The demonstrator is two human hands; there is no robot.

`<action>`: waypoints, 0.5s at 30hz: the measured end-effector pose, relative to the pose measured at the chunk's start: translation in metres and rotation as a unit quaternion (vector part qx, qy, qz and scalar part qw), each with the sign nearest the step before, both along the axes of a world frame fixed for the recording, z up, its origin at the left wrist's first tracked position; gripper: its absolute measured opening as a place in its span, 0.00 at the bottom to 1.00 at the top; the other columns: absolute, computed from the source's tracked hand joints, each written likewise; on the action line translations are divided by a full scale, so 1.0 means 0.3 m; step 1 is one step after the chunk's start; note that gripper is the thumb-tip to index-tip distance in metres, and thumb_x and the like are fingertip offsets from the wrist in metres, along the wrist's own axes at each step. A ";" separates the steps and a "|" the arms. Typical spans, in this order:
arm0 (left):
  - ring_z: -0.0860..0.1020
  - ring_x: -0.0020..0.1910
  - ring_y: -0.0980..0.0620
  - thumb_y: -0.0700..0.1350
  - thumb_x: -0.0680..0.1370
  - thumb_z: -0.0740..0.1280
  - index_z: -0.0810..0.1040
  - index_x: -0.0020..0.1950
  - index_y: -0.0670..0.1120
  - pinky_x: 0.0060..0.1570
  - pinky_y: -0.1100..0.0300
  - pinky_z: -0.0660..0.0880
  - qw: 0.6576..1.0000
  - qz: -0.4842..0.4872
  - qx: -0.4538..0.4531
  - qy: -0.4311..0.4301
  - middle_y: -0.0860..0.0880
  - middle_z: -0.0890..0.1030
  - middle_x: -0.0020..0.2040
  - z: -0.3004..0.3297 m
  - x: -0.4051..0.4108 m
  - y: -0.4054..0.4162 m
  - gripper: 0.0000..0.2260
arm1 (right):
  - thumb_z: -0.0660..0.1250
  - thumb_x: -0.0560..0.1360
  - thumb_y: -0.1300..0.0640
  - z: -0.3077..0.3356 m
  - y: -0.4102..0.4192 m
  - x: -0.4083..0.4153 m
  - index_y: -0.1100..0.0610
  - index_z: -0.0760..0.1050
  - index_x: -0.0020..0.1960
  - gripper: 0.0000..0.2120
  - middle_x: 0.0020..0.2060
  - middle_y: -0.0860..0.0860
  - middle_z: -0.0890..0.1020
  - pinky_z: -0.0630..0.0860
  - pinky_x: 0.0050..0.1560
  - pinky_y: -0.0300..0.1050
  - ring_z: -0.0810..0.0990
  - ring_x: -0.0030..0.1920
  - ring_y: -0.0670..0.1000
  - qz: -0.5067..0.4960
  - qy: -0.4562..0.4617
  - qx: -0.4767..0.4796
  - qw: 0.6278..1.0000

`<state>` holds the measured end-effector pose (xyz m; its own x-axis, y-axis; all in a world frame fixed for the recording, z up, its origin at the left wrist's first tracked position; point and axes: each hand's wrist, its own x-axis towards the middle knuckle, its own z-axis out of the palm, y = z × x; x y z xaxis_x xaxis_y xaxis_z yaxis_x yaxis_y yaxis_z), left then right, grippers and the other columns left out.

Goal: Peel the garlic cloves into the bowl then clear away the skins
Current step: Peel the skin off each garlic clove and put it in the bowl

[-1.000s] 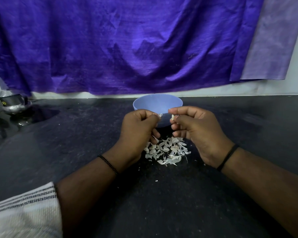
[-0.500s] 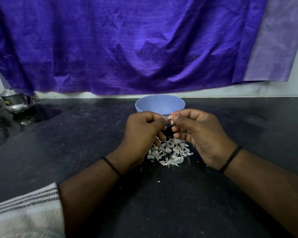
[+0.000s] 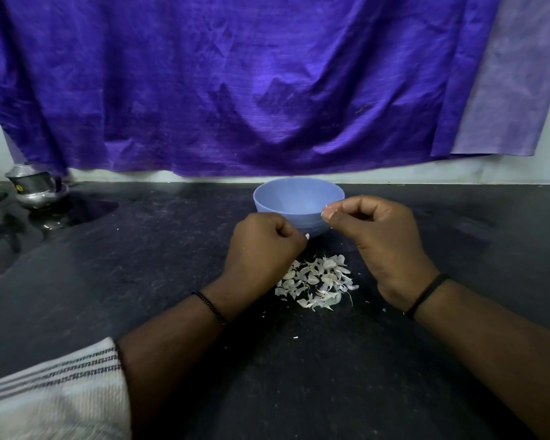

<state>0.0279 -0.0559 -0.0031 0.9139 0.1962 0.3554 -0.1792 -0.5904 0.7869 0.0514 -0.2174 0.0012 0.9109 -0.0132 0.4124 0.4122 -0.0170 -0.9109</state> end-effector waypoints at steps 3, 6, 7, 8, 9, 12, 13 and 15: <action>0.77 0.28 0.56 0.44 0.71 0.72 0.81 0.33 0.46 0.37 0.53 0.81 0.997 -0.017 0.056 0.059 0.54 0.80 0.26 0.002 -0.010 -0.009 0.08 | 0.75 0.72 0.63 0.015 0.023 0.024 0.55 0.83 0.39 0.06 0.38 0.47 0.86 0.77 0.45 0.31 0.83 0.42 0.41 -0.009 0.000 0.009 1.000; 0.79 0.30 0.56 0.44 0.71 0.72 0.82 0.33 0.46 0.39 0.54 0.81 0.996 -0.017 0.068 0.056 0.53 0.81 0.28 0.013 -0.013 -0.006 0.07 | 0.76 0.71 0.61 0.044 0.042 0.084 0.55 0.82 0.38 0.05 0.38 0.47 0.85 0.78 0.46 0.34 0.82 0.41 0.42 -0.038 -0.024 -0.005 0.999; 0.79 0.30 0.57 0.43 0.72 0.72 0.82 0.33 0.46 0.39 0.54 0.81 0.996 -0.016 0.068 0.053 0.53 0.81 0.29 0.017 -0.012 -0.003 0.07 | 0.77 0.71 0.61 0.052 0.049 0.106 0.54 0.82 0.38 0.05 0.38 0.49 0.85 0.78 0.45 0.37 0.82 0.41 0.44 -0.047 -0.033 -0.018 0.998; 0.79 0.30 0.58 0.43 0.72 0.72 0.82 0.33 0.46 0.39 0.55 0.81 0.996 -0.016 0.069 0.052 0.53 0.82 0.29 0.020 -0.011 0.000 0.07 | 0.77 0.70 0.60 0.057 0.058 0.128 0.54 0.82 0.38 0.06 0.37 0.51 0.85 0.79 0.44 0.39 0.81 0.40 0.45 -0.056 -0.040 -0.031 0.997; 0.79 0.30 0.58 0.43 0.72 0.72 0.82 0.34 0.45 0.39 0.56 0.81 0.996 -0.016 0.069 0.052 0.53 0.82 0.29 0.021 -0.011 0.003 0.07 | 0.78 0.70 0.59 0.060 0.068 0.148 0.54 0.81 0.38 0.06 0.37 0.53 0.84 0.78 0.44 0.42 0.80 0.39 0.47 -0.064 -0.046 -0.044 0.996; 0.79 0.31 0.58 0.43 0.71 0.72 0.82 0.33 0.46 0.38 0.58 0.79 0.996 -0.011 0.073 0.045 0.53 0.82 0.29 0.018 -0.007 0.007 0.07 | 0.76 0.72 0.58 0.061 0.096 0.198 0.53 0.83 0.38 0.05 0.37 0.49 0.85 0.79 0.45 0.44 0.82 0.40 0.48 -0.075 -0.065 -0.077 0.992; 0.78 0.31 0.59 0.43 0.71 0.72 0.82 0.33 0.46 0.37 0.59 0.78 0.996 -0.007 0.076 0.041 0.54 0.81 0.29 0.018 -0.005 0.008 0.07 | 0.75 0.73 0.58 0.063 0.100 0.205 0.53 0.84 0.40 0.04 0.38 0.46 0.85 0.79 0.47 0.43 0.83 0.42 0.46 -0.077 -0.071 -0.090 0.990; 0.77 0.29 0.61 0.43 0.71 0.72 0.81 0.32 0.47 0.35 0.62 0.76 0.997 -0.003 0.072 0.040 0.55 0.80 0.27 0.018 0.002 0.012 0.08 | 0.72 0.75 0.57 0.070 0.103 0.212 0.54 0.85 0.43 0.04 0.40 0.44 0.85 0.79 0.50 0.42 0.83 0.44 0.43 -0.085 -0.079 -0.108 0.987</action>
